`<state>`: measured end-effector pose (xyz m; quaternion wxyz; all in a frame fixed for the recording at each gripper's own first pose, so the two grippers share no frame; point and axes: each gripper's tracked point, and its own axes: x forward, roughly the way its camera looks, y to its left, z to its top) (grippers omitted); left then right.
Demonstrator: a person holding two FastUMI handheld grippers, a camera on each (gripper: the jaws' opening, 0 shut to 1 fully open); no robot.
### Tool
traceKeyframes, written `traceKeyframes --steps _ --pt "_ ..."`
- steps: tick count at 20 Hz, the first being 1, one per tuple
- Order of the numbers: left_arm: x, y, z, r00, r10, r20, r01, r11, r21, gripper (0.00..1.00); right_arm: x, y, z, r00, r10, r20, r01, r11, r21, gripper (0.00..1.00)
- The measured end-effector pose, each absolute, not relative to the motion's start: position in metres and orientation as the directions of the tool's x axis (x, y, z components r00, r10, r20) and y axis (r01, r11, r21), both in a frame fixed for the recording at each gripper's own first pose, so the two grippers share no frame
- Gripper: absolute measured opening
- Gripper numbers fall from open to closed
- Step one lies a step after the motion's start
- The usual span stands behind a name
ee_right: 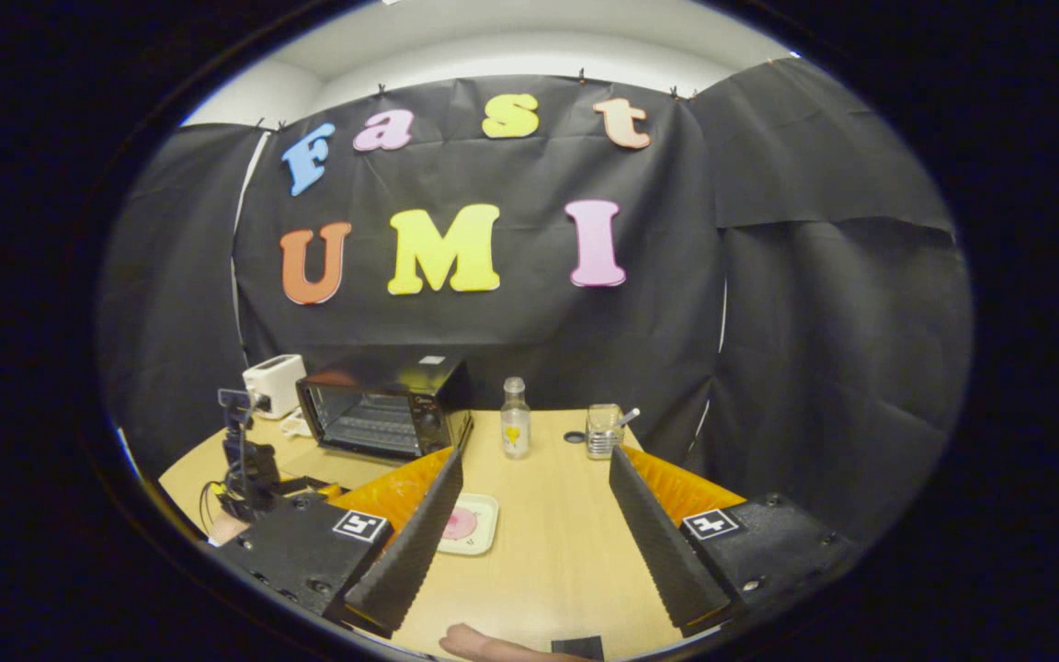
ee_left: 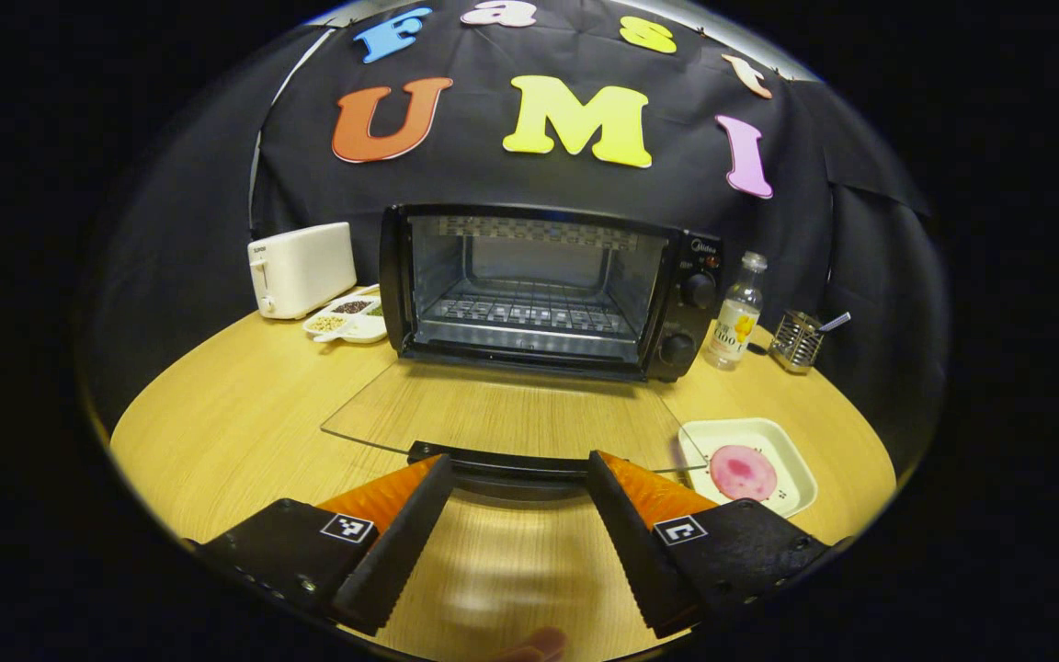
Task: Open the electric oven with the left hand, put the food in, and close the electric oven.
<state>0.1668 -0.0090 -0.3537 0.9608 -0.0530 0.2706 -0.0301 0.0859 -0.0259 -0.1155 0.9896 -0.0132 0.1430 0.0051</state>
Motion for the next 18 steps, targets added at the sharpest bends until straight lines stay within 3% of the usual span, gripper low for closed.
traceKeyframes --steps 11,15,18 --pt "0.101 0.0 -0.157 0.981 -0.034 -0.193 0.027 0.999 -0.039 0.95 0.155 -0.02 -0.18 0.847 0.031 -0.531 -0.064 0.997 -0.044 0.99" --pt "0.074 0.008 -0.124 0.99 -0.027 -0.135 0.029 1.0 0.011 0.95 0.174 0.011 -0.222 0.723 0.14 -0.677 -0.187 0.982 0.003 1.0" --pt "0.06 0.018 -0.107 0.995 -0.001 -0.097 0.006 0.999 0.049 0.95 0.187 0.007 -0.26 0.613 0.144 -0.777 -0.153 0.986 0.062 1.0"
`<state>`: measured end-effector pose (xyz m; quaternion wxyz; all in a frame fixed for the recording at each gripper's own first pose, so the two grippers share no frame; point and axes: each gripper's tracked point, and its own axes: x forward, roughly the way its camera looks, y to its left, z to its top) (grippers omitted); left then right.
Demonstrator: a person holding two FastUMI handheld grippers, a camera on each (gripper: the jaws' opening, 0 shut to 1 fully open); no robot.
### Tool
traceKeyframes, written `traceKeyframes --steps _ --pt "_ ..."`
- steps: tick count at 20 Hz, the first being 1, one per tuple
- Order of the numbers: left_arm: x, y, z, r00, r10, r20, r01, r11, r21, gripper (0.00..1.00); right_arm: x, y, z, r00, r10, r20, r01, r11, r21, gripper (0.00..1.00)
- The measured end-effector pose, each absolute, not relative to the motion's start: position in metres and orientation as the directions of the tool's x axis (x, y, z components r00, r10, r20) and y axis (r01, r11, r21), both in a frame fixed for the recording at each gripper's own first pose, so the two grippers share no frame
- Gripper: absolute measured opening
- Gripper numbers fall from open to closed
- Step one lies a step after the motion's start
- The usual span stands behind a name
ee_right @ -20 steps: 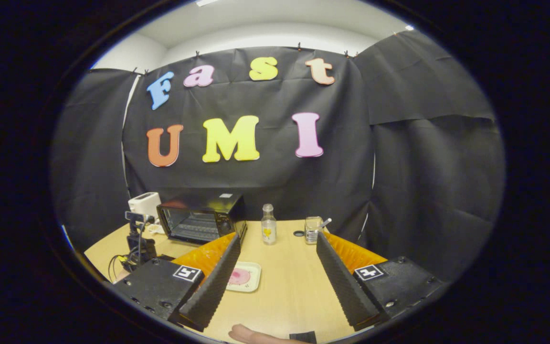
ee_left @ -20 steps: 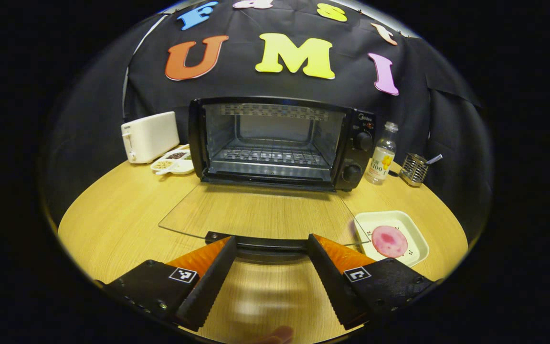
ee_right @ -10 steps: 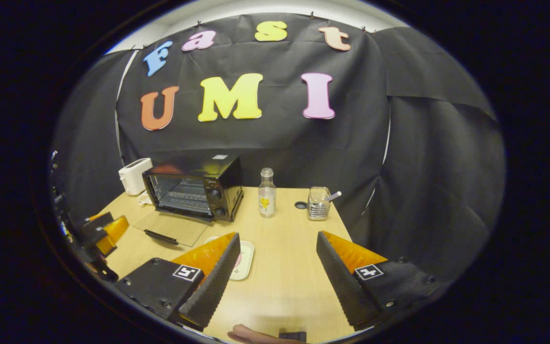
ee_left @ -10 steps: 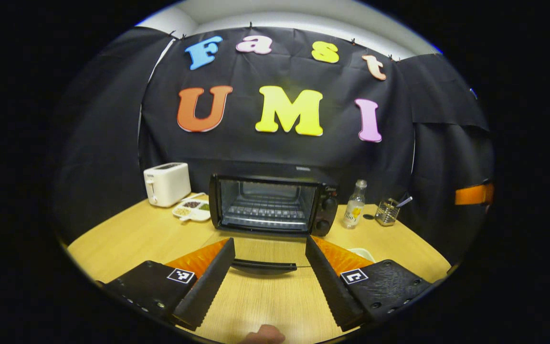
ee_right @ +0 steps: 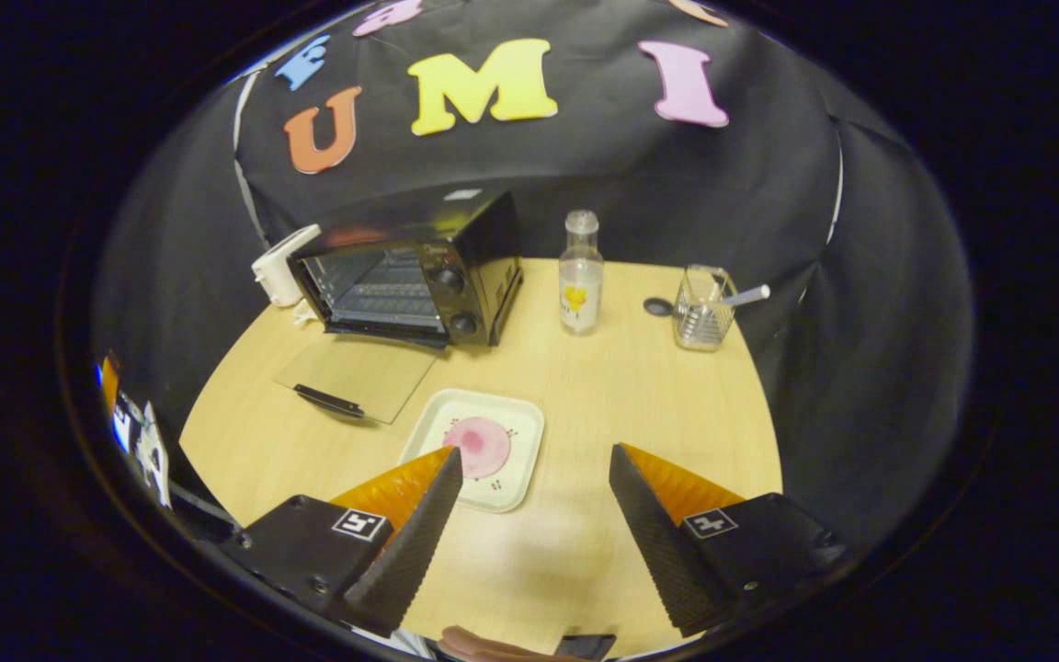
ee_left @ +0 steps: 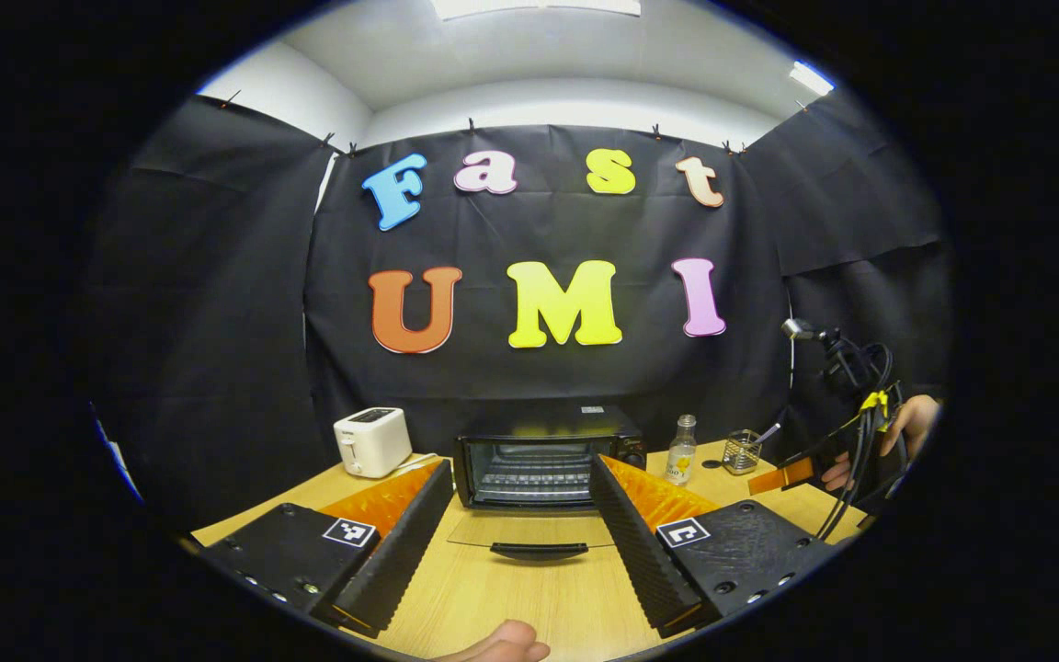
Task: Open the electric oven with the left hand, put the food in, and close the electric oven.
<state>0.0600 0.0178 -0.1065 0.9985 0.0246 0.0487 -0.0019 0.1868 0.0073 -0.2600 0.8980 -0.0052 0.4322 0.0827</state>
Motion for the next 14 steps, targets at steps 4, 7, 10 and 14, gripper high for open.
traceKeyframes --steps 4,7,10,14 --pt "0.047 0.017 -0.085 0.999 -0.006 -0.042 0.009 0.998 0.062 0.95 0.211 0.006 -0.314 0.479 0.134 -0.868 -0.089 0.991 0.104 0.94" --pt "0.041 0.007 -0.073 0.999 -0.037 -0.005 0.037 0.999 0.031 0.95 0.226 0.006 -0.349 0.401 0.149 -0.904 -0.057 0.989 0.138 0.9" --pt "0.043 0.005 -0.073 0.999 -0.046 -0.003 0.046 0.999 0.016 0.95 0.232 0.012 -0.372 0.339 0.178 -0.924 -0.023 0.983 0.181 0.76" --pt "0.047 0.01 -0.08 1.0 -0.018 -0.019 0.018 1.0 0.024 0.95 0.238 0.031 -0.391 0.255 0.267 -0.929 0.001 0.961 0.276 0.61"
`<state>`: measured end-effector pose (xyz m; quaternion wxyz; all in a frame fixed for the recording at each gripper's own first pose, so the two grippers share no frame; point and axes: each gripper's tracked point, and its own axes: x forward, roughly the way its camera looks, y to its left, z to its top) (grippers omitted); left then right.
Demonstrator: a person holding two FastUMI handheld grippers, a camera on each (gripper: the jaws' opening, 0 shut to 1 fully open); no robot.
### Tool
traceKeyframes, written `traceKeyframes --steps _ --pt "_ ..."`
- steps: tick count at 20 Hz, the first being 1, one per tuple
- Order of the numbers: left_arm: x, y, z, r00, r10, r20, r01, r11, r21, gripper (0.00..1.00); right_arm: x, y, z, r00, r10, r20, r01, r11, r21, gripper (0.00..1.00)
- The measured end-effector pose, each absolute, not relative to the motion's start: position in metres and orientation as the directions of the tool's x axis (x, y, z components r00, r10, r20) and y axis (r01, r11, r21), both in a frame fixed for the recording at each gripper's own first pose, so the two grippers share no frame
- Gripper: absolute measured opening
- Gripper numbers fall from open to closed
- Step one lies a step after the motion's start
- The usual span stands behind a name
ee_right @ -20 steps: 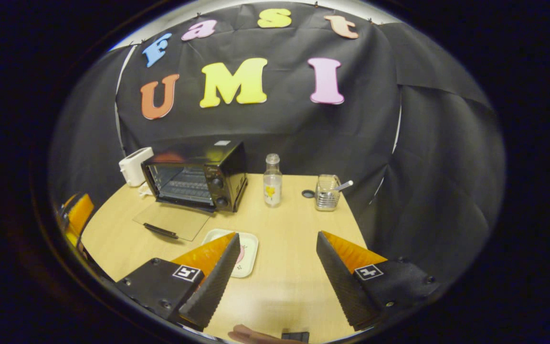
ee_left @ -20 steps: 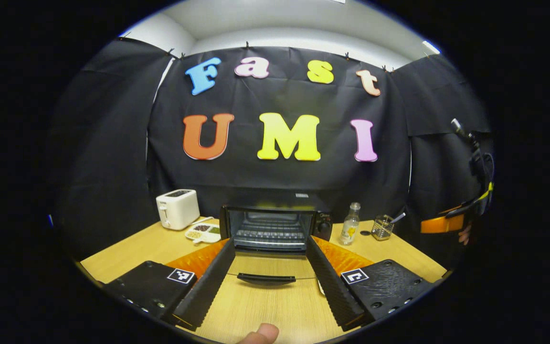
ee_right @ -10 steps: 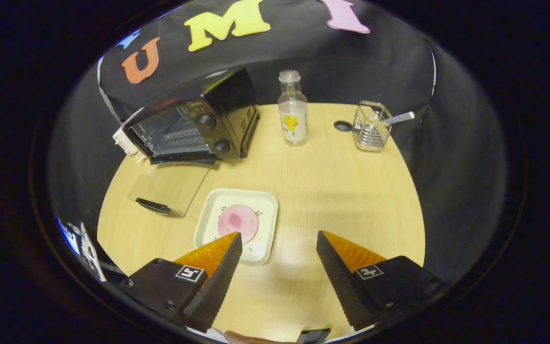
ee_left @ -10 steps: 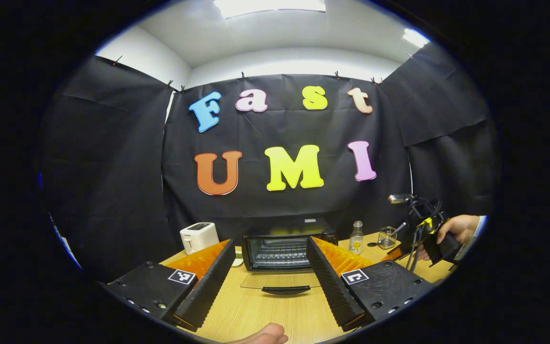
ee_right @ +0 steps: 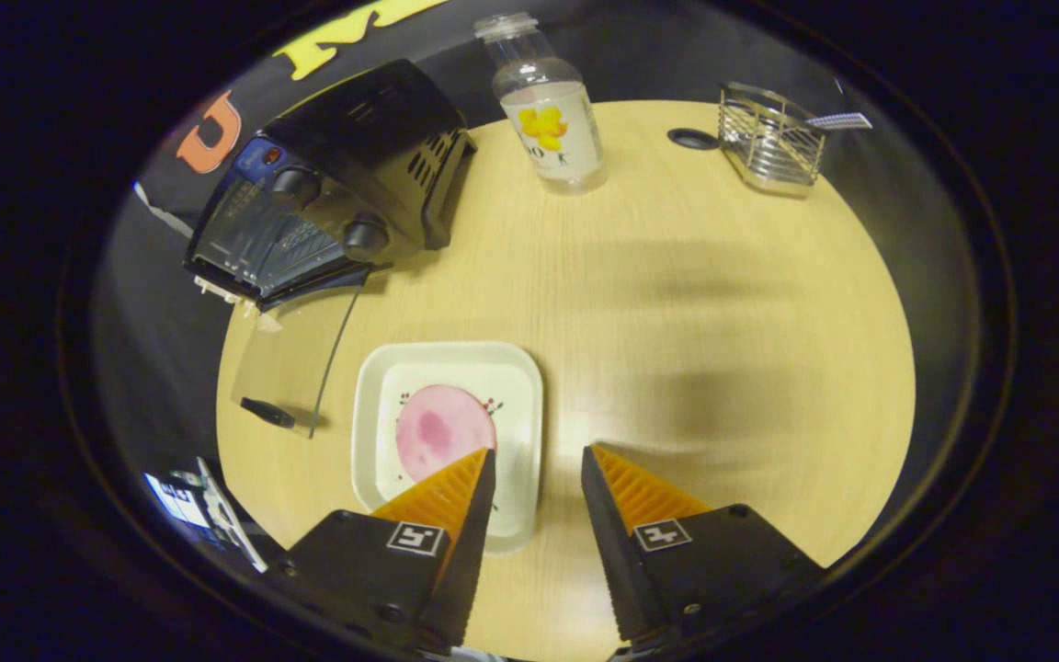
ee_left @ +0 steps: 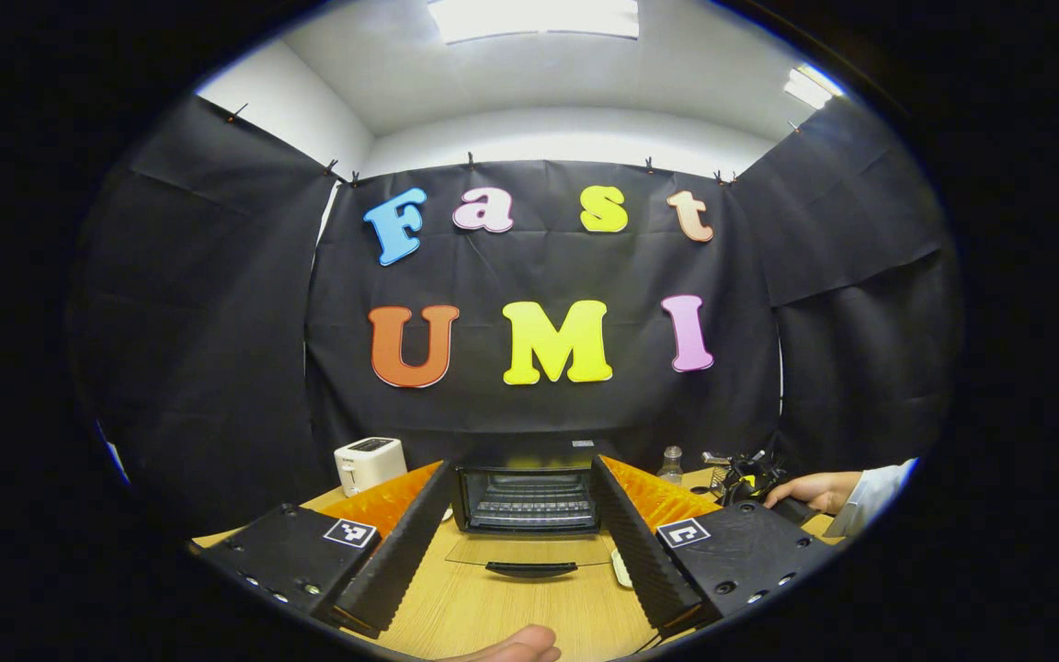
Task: Open the electric oven with the left hand, put the food in, and close the electric oven.
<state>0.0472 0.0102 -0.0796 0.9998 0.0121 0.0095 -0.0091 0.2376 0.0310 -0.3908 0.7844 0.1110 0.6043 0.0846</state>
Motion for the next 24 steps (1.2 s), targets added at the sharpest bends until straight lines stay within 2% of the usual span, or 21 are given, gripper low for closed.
traceKeyframes --steps 1,2,3,4,6,7,13,16,21,22,24 --pt "0.048 0.011 -0.082 1.0 -0.014 -0.027 0.014 1.0 0.023 0.95 0.237 0.038 -0.396 0.224 0.304 -0.926 -0.007 0.951 0.31 0.5" --pt "0.049 0.011 -0.084 0.999 -0.013 -0.034 0.014 1.0 0.022 0.95 0.231 0.039 -0.395 0.176 0.33 -0.927 -0.007 0.942 0.334 0.27" --pt "0.049 0.011 -0.085 0.999 -0.013 -0.039 0.014 1.0 0.023 0.84 0.235 0.038 -0.401 0.168 0.339 -0.926 -0.024 0.94 0.34 0.12" --pt "0.049 0.012 -0.086 0.999 -0.012 -0.043 0.013 1.0 0.026 0.95 0.237 0.037 -0.399 0.161 0.365 -0.917 -0.012 0.93 0.368 0.01" --pt "0.05 0.011 -0.085 0.999 -0.013 -0.04 0.014 0.999 0.032 0.95 0.237 0.038 -0.401 0.149 0.411 -0.899 0.001 0.909 0.416 0.04" --pt "0.05 0.009 -0.084 0.999 -0.018 -0.038 0.019 0.999 0.034 0.95 0.239 0.038 -0.401 0.15 0.433 -0.889 0.01 0.898 0.44 0.01" --pt "0.046 0.007 -0.086 0.999 -0.029 -0.046 0.03 0.999 0.037 0.95 0.231 0.032 -0.399 0.176 0.551 -0.816 0.133 0.808 0.575 0.04" --pt "0.041 0.01 -0.086 0.998 -0.032 -0.049 0.034 0.999 0.031 0.95 0.223 0.02 -0.393 0.198 0.541 -0.818 0.159 0.806 0.571 0.01" --pt "0.034 0.014 -0.082 0.998 -0.034 -0.043 0.035 0.999 0.021 0.95 0.213 0.003 -0.364 0.252 0.509 -0.823 0.13 0.825 0.55 0.01" --pt "0.032 0.014 -0.081 0.999 -0.034 -0.042 0.035 0.999 0.019 0.95 0.211 0.003 -0.357 0.261 0.505 -0.823 0.122 0.828 0.547 0.04" --pt "0.028 0.015 -0.076 0.999 -0.034 -0.037 0.035 0.999 0.016 0.95 0.208 0.002 -0.341 0.281 0.507 -0.815 0.107 0.828 0.551 0.04"
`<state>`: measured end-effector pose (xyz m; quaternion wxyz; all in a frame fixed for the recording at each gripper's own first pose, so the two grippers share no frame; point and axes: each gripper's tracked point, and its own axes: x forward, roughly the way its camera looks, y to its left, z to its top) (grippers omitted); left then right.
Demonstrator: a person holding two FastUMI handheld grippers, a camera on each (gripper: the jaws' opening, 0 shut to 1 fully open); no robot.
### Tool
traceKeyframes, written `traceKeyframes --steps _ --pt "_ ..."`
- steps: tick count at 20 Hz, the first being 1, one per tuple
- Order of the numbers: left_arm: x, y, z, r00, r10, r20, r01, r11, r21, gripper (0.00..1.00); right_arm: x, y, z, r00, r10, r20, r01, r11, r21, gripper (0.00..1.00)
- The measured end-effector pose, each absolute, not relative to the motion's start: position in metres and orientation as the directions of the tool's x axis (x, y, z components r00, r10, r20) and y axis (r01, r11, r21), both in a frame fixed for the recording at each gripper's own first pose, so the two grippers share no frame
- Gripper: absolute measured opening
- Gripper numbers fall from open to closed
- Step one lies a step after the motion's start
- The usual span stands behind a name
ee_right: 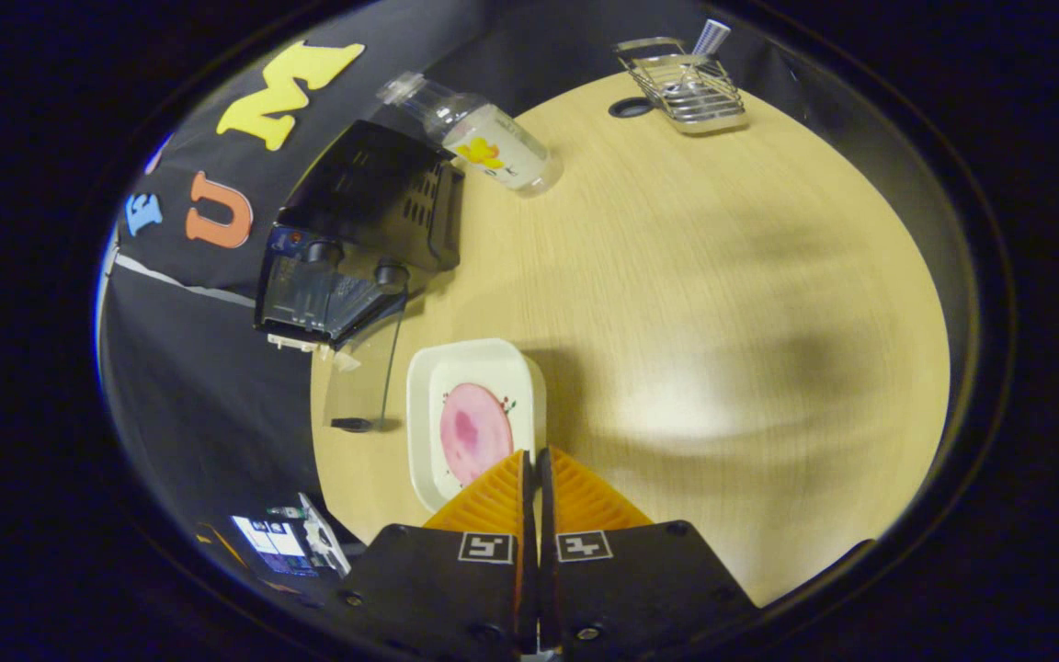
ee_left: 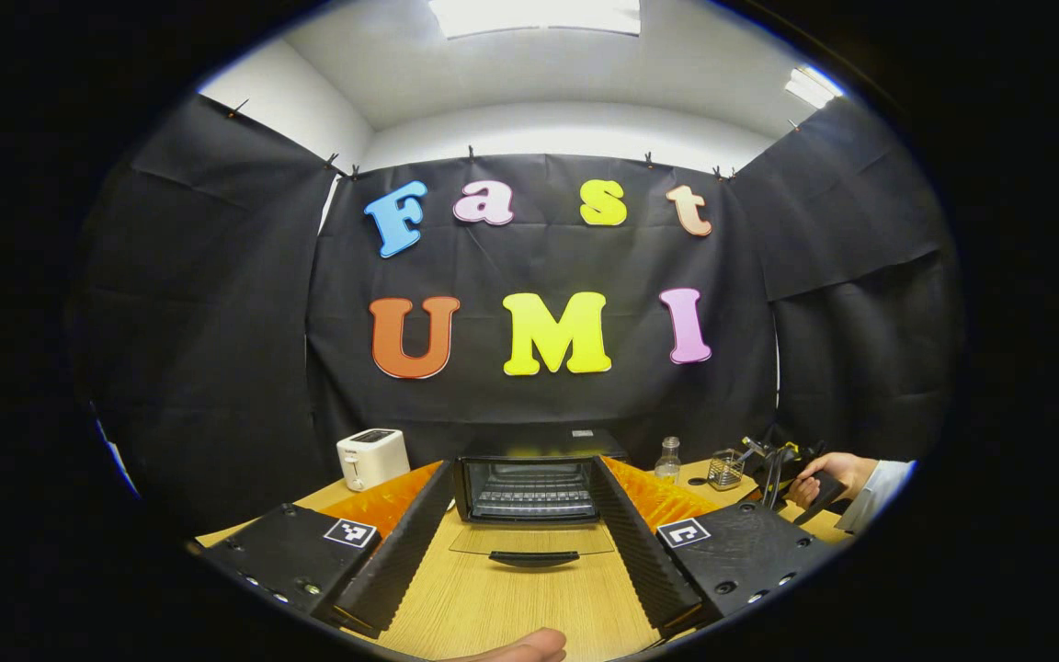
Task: Open the electric oven with the left hand, put the food in, and close the electric oven.
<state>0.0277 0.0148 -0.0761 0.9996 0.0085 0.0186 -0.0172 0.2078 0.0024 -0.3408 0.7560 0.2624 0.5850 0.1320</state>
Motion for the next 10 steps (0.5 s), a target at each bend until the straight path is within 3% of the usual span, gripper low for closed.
traceKeyframes --steps 2,6,10 --pt "0.025 0.014 -0.07 0.999 -0.035 -0.032 0.036 0.999 0.02 0.95 0.204 0.005 -0.32 0.3 0.521 -0.799 0.092 0.818 0.568 0.01" --pt "0.023 0.014 -0.062 0.999 -0.029 -0.014 0.029 0.999 0.025 0.95 0.199 0.023 -0.284 0.324 0.534 -0.781 0.059 0.813 0.58 0.04" --pt "0.025 0.011 -0.057 1.0 -0.024 -0.009 0.024 0.999 0.031 0.95 0.193 0.063 -0.264 0.306 0.583 -0.753 -0.013 0.793 0.609 0.01"
